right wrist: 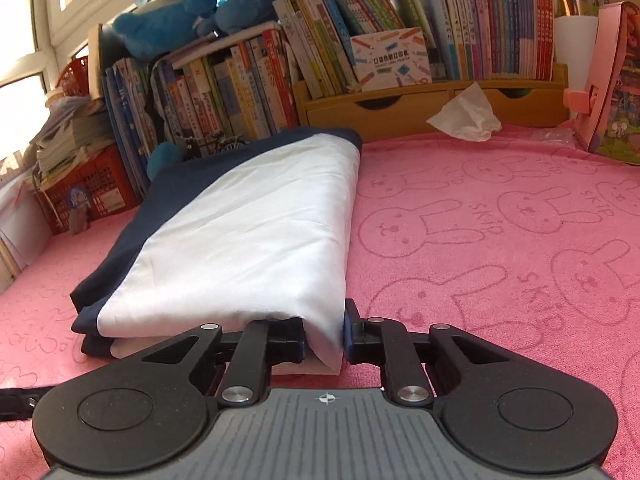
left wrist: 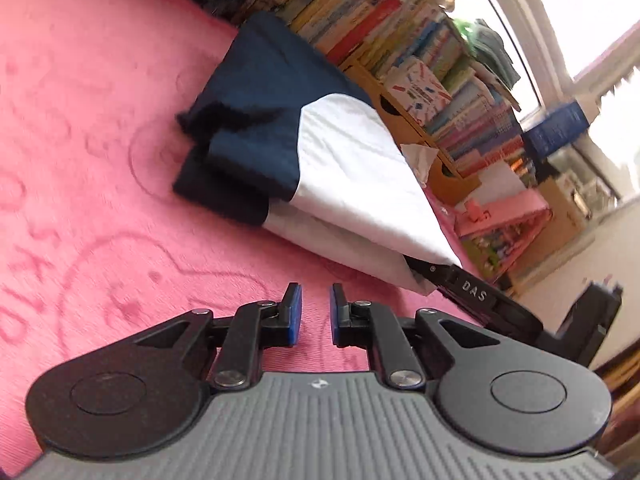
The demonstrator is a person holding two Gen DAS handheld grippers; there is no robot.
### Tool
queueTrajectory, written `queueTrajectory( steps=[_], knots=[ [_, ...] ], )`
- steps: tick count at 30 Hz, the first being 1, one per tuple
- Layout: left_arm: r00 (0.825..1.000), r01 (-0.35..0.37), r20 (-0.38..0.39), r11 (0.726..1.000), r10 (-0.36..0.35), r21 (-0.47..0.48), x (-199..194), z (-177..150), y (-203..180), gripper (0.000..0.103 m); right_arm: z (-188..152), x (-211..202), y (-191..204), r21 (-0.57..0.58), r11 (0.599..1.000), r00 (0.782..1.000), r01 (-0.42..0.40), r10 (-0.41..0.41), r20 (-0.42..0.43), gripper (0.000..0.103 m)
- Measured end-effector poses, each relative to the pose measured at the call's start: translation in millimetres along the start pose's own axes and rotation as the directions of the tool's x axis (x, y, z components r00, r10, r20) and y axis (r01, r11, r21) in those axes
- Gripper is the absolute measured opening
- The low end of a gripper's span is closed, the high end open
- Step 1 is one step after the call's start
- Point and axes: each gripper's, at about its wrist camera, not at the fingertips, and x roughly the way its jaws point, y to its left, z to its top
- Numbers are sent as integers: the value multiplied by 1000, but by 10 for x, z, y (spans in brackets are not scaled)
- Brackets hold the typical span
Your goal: Fold clothes
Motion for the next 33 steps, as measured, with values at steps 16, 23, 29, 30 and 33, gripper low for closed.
queueTrajectory(
  steps=[16, 23, 29, 30, 33],
  knots=[
    [946, -178, 249, 976, 205, -129, 118, 168, 33, 5, 106, -180, 184, -176, 983, 994, 57, -40, 100, 18],
    [612, -679, 515, 732, 600, -45, -155, 137, -95, 3, -61, -190, 371, -287, 953, 989, 97, -60, 135, 18],
    [954, -22, 295, 995, 48, -92, -329, 137, 189, 26, -86, -176, 343, -293, 952, 990, 91, -55, 128, 18],
    [966, 86, 253, 989, -53, -119, -273, 139, 199, 28, -94, -169, 341, -296, 951, 990, 92, -56, 126, 18],
    [974, 106, 213, 986, -77, -128, -19, 201, 76, 37, -118, -160, 344, -304, 948, 990, 98, -63, 122, 18]
  ],
)
